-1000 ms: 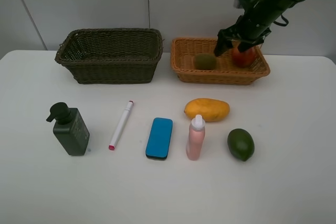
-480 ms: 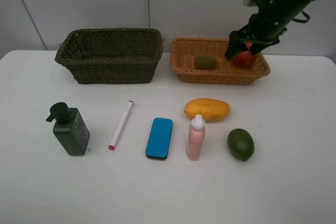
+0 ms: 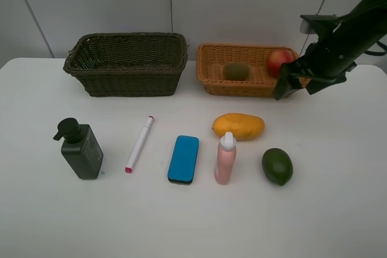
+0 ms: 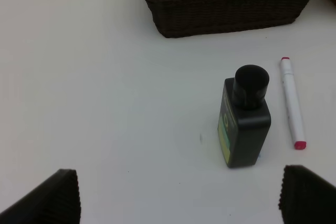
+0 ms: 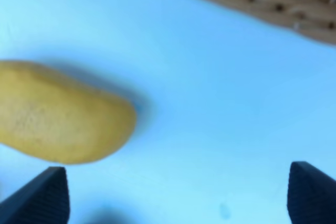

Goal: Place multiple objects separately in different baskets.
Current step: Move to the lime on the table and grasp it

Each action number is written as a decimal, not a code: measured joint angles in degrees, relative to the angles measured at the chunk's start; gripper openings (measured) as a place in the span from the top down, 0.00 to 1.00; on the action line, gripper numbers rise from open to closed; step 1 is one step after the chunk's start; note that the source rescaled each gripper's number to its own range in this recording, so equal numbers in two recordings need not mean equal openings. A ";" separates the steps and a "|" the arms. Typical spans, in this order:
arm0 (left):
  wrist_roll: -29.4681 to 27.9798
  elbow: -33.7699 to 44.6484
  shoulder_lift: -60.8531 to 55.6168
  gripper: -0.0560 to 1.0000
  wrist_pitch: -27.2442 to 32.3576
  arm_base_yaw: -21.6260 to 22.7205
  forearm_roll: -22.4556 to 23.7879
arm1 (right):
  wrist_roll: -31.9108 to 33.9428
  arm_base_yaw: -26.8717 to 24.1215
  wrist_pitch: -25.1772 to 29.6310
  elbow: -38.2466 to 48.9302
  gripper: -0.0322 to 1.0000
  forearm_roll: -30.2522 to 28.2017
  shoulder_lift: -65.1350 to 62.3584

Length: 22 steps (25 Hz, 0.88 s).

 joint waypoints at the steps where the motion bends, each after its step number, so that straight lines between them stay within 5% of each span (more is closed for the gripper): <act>1: 0.00 0.00 0.00 0.00 0.00 0.00 0.00 | 0.06 0.18 -0.23 1.30 0.00 0.00 -0.46; 22: 0.00 0.00 0.00 0.00 0.00 0.00 0.00 | 14.21 8.86 -12.43 18.32 0.00 0.23 -1.82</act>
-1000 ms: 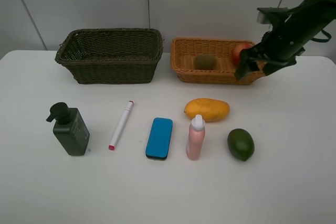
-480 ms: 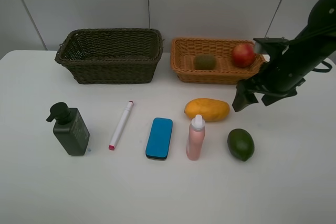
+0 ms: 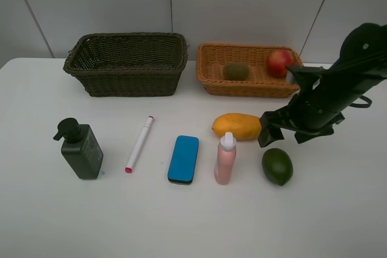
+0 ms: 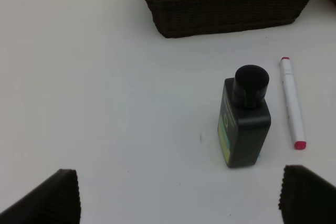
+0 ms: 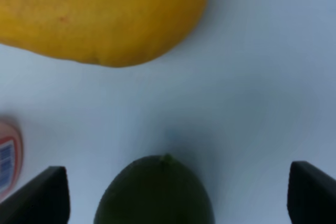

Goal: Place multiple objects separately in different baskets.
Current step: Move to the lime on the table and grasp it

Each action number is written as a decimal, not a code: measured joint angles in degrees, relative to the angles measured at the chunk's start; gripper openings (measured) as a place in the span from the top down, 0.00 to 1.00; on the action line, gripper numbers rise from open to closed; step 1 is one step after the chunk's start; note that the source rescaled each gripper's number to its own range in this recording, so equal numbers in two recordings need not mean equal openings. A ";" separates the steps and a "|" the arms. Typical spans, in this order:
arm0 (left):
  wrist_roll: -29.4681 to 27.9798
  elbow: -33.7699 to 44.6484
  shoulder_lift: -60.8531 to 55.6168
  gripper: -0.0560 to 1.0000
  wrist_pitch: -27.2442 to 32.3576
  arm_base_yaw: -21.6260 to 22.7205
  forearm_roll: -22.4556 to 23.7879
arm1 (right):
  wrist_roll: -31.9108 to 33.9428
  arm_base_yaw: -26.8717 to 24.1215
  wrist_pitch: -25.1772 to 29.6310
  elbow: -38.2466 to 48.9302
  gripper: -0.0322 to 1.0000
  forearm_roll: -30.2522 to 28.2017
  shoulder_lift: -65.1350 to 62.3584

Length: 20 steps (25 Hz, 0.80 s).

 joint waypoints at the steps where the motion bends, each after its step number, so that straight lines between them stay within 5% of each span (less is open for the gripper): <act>1: 0.00 0.00 0.00 0.00 0.00 0.00 0.00 | 1.04 0.30 -0.75 0.91 0.00 0.00 0.00; 20: 0.00 0.00 0.00 0.00 0.00 0.00 0.00 | 8.67 0.92 -3.42 5.69 0.00 0.86 2.50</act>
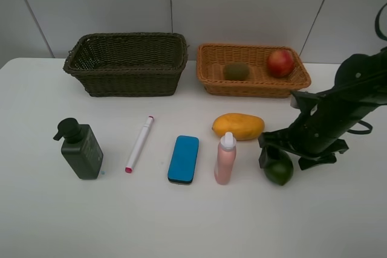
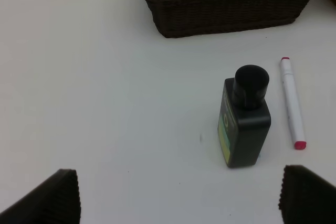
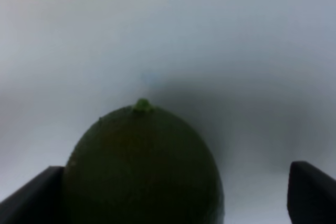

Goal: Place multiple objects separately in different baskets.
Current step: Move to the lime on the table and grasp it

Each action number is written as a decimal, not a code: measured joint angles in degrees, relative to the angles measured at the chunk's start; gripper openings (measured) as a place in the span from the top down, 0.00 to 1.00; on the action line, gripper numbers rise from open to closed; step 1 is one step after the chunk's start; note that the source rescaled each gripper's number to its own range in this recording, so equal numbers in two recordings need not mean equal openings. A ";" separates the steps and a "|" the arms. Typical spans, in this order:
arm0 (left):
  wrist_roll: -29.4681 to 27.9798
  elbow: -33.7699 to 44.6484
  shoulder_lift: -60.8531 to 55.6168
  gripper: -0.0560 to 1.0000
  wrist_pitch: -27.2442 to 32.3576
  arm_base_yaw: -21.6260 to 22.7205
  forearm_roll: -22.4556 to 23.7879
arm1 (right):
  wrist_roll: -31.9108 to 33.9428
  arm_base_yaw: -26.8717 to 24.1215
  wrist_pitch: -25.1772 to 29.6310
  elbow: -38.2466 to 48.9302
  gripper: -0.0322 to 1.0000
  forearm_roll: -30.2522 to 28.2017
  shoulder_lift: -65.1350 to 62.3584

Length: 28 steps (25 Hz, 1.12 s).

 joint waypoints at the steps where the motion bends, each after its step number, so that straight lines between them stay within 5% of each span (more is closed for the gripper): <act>1: 0.00 0.00 0.00 0.00 0.00 0.00 0.00 | 0.00 0.00 0.00 0.00 0.00 0.00 0.28; 19: 0.00 0.00 0.00 0.00 0.00 0.00 0.00 | 0.31 0.00 -0.12 0.00 0.01 -1.14 0.53; 22: 0.00 0.00 0.00 0.00 0.00 0.00 0.00 | 0.72 0.00 -0.06 0.00 0.19 -1.52 0.53; 26: 0.00 0.00 0.00 0.00 0.00 0.00 0.00 | 0.88 0.00 -0.17 0.00 0.86 -1.52 0.53; 28: 0.00 0.00 0.00 0.00 0.00 0.00 0.00 | 0.88 0.00 -0.21 0.00 0.85 -1.52 0.53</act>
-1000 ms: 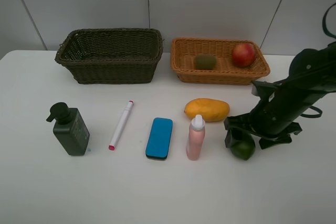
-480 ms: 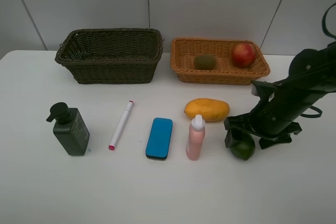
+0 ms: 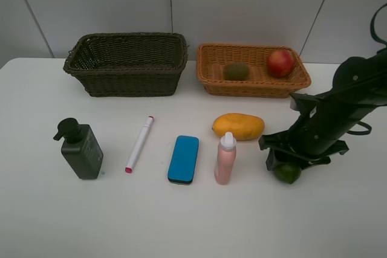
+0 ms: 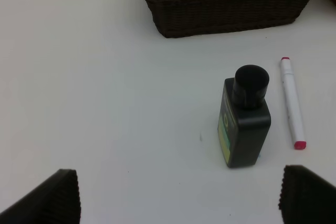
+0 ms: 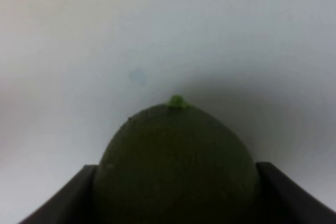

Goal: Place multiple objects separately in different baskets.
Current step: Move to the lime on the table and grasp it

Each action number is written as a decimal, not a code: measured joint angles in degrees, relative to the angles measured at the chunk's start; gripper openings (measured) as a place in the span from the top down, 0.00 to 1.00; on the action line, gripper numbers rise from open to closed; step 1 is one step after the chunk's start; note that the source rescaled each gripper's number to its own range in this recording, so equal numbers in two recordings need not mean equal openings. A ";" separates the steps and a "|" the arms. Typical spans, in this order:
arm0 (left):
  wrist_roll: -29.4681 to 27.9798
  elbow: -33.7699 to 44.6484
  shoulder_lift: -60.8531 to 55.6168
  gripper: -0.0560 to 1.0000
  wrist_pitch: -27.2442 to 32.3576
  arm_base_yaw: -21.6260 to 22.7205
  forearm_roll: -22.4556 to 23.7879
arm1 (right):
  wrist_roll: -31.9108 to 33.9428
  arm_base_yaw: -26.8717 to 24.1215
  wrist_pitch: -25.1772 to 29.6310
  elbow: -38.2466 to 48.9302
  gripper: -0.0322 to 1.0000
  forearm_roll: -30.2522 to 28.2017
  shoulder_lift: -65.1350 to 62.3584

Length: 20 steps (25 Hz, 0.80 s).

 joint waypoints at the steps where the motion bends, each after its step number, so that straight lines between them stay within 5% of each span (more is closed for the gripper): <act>1: 0.00 0.00 0.00 0.00 0.00 0.00 0.00 | 0.00 0.00 0.00 0.00 0.85 0.00 0.00; 20: 0.00 0.00 0.00 0.00 0.00 0.00 0.00 | 0.00 0.00 -0.29 0.00 0.85 -0.06 0.00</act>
